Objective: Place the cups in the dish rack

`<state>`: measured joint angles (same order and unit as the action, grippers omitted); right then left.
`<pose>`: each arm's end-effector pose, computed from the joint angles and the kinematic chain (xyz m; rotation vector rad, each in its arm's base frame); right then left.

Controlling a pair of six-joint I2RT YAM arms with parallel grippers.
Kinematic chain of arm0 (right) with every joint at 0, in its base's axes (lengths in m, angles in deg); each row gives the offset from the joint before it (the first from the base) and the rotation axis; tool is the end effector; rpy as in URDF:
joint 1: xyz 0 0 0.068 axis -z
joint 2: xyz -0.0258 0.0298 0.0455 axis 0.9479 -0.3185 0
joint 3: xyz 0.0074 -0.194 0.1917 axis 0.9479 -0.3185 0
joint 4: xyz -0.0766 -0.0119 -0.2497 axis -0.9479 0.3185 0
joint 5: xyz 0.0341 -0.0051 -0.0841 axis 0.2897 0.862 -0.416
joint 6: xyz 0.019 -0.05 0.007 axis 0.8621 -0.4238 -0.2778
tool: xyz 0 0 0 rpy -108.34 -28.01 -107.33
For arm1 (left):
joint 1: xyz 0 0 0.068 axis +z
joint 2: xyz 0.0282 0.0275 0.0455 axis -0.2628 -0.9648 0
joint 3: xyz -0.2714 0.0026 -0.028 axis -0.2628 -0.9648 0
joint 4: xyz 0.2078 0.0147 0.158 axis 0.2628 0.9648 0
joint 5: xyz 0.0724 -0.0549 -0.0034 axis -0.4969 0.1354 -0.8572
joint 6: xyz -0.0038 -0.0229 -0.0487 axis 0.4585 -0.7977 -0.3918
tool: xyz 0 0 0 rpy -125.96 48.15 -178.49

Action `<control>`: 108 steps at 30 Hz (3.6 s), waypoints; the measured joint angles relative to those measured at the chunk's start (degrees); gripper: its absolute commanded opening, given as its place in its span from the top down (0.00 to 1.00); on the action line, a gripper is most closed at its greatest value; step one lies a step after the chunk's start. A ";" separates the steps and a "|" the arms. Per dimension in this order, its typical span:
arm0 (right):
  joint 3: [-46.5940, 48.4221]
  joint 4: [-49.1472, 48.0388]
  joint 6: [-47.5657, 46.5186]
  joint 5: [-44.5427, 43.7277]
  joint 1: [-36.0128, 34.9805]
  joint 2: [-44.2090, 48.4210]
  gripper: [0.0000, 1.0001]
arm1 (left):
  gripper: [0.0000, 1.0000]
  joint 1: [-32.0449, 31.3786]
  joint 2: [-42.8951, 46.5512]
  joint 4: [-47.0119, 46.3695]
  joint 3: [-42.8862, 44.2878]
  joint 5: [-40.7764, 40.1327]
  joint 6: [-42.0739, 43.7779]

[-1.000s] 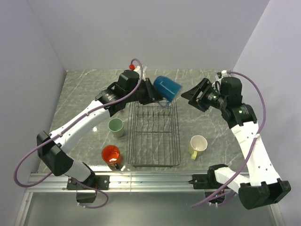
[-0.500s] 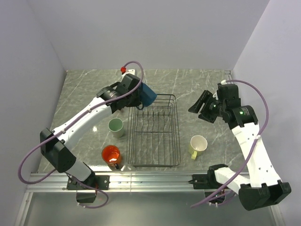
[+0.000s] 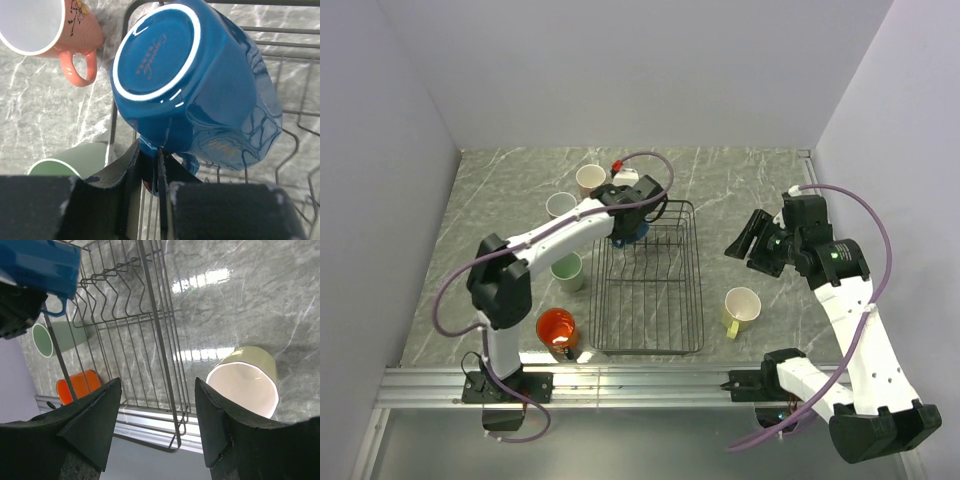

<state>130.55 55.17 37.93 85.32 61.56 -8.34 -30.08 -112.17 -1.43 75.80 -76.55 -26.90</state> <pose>0.1679 0.0374 0.3522 0.4149 2.4338 0.6230 0.2870 -0.2604 0.2840 -0.0876 2.4106 0.2166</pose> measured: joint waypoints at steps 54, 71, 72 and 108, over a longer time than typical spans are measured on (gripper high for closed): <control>-5.40 0.00 -4.17 0.85 -5.05 0.13 0.36 | 0.95 -9.09 -26.73 21.86 22.45 -38.82 -11.91; -8.35 -0.11 -4.13 0.24 -5.11 4.70 0.36 | 0.11 -17.11 -30.38 23.76 25.42 -44.35 -6.97; -8.52 -0.02 -4.13 0.26 -5.11 4.98 0.36 | 0.10 -17.31 -30.38 23.82 25.57 -44.35 -6.86; -20.09 -2.80 -2.82 1.29 -5.16 5.66 0.37 | 0.06 -8.24 20.92 5.51 -1.62 -1.86 -1.75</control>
<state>110.46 52.38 35.11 86.61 56.40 -2.68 -38.32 -91.25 4.08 74.19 -78.41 -28.65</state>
